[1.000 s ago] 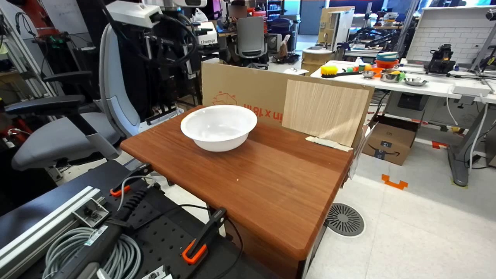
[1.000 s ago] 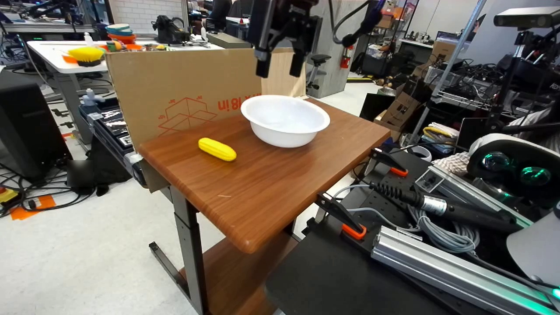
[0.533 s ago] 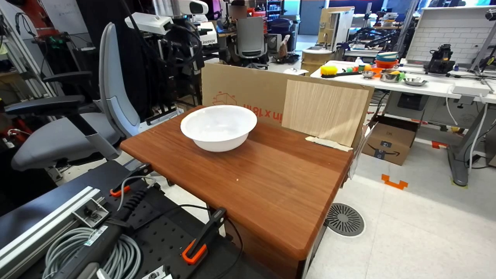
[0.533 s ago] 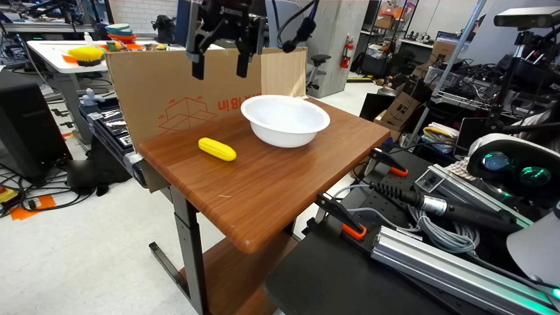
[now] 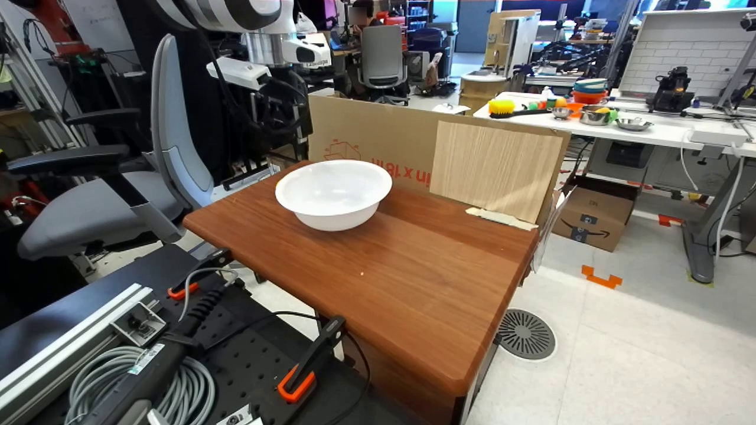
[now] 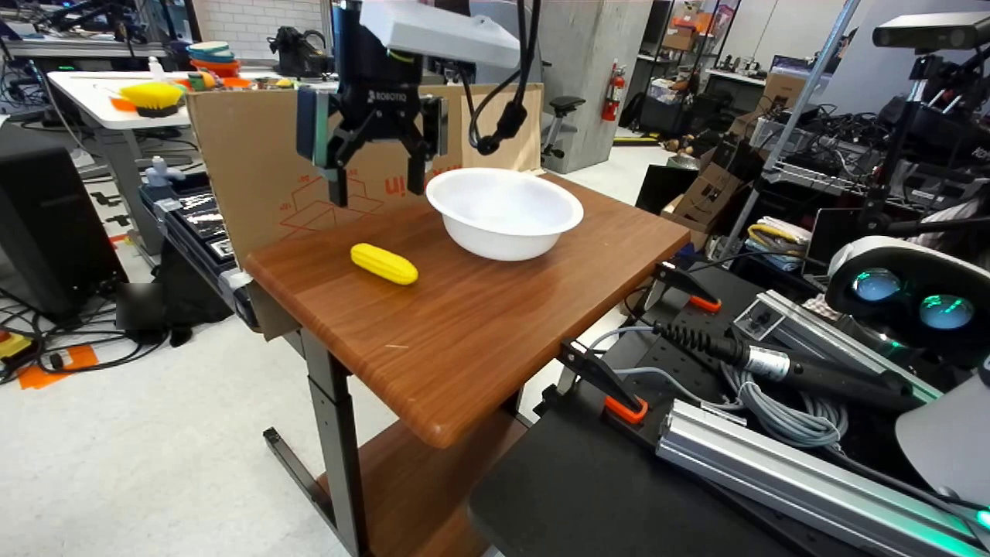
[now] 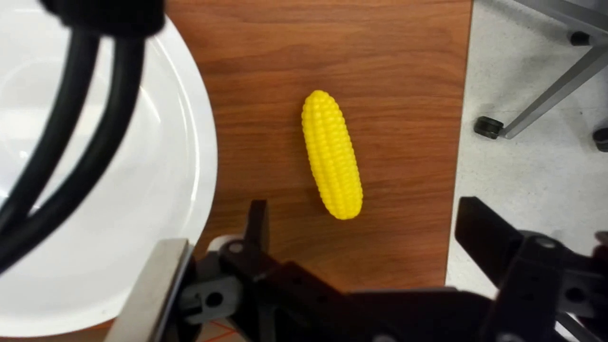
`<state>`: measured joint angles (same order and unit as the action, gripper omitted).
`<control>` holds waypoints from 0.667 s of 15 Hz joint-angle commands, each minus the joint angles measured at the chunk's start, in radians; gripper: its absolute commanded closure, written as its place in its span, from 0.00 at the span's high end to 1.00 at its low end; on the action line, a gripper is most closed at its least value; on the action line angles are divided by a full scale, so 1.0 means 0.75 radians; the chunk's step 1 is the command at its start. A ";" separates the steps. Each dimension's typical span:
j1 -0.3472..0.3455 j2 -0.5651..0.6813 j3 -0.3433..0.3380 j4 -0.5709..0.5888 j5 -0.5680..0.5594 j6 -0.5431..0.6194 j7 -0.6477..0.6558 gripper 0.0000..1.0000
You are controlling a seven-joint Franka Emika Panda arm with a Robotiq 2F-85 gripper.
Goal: Place the corn toy in the bowl
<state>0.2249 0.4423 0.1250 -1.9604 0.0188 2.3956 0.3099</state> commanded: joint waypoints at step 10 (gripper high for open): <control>0.072 0.179 -0.082 0.144 -0.048 -0.025 0.092 1.00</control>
<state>0.2399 0.5391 0.0876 -1.9046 0.0130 2.3949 0.3403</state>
